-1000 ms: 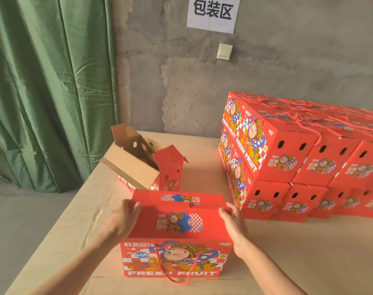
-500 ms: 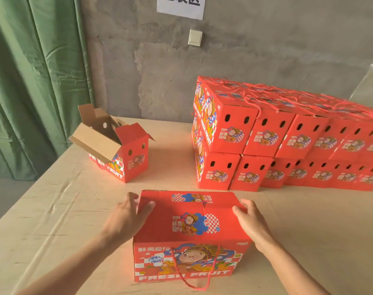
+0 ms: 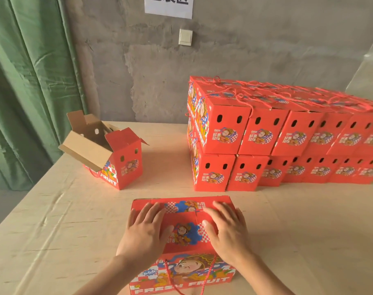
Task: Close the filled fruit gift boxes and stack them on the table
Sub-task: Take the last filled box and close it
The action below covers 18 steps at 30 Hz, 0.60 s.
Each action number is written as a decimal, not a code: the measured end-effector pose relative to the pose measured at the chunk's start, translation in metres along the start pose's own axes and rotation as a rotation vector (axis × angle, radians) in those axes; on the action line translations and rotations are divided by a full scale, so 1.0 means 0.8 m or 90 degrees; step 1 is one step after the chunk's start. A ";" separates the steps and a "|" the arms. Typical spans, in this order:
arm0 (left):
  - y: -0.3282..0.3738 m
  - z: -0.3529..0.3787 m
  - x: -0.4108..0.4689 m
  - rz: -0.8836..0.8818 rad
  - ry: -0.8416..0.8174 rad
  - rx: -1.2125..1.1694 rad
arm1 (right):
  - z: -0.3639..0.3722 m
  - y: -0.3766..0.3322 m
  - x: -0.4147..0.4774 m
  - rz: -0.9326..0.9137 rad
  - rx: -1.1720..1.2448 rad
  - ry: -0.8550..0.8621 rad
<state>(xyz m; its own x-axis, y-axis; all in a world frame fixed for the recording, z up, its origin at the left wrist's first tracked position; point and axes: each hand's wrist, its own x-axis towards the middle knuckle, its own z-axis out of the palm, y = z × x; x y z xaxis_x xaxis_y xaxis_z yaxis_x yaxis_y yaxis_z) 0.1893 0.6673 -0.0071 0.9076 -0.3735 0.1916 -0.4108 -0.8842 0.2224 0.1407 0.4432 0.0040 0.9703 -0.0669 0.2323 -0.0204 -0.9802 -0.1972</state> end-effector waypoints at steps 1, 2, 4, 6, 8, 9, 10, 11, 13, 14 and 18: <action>0.002 -0.001 -0.001 -0.001 -0.004 -0.001 | -0.002 -0.003 -0.001 0.003 0.018 0.013; 0.003 -0.002 -0.001 -0.001 -0.009 -0.001 | -0.003 -0.007 -0.002 0.009 0.035 0.032; 0.005 -0.009 -0.001 0.007 -0.004 -0.017 | -0.003 -0.010 -0.003 0.023 0.040 0.100; 0.003 -0.014 -0.004 0.047 0.007 -0.023 | -0.003 -0.013 -0.004 0.051 0.031 0.140; 0.000 -0.012 -0.007 0.090 0.055 -0.008 | -0.003 -0.015 -0.007 0.048 0.034 0.159; 0.000 -0.013 -0.010 0.107 0.076 -0.011 | -0.004 -0.014 -0.008 0.039 0.038 0.173; 0.001 -0.015 -0.011 0.119 0.094 -0.019 | -0.005 -0.013 -0.010 0.033 0.045 0.182; 0.001 -0.018 -0.013 0.124 0.104 -0.033 | -0.008 -0.013 -0.011 0.029 0.053 0.183; 0.001 -0.026 -0.014 0.128 0.104 -0.065 | -0.012 -0.013 -0.013 0.028 0.071 0.177; 0.000 -0.032 -0.012 0.131 0.104 -0.087 | -0.015 -0.013 -0.014 0.027 0.081 0.169; -0.022 -0.062 0.011 0.055 0.122 -0.343 | -0.034 0.005 -0.022 -0.031 0.104 0.139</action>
<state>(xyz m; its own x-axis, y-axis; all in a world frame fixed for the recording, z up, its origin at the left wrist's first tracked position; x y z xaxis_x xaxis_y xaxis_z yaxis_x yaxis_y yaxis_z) 0.1999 0.6935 0.0380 0.8574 -0.3361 0.3897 -0.5146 -0.5662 0.6439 0.1169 0.4356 0.0252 0.8937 -0.0759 0.4422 0.0821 -0.9413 -0.3275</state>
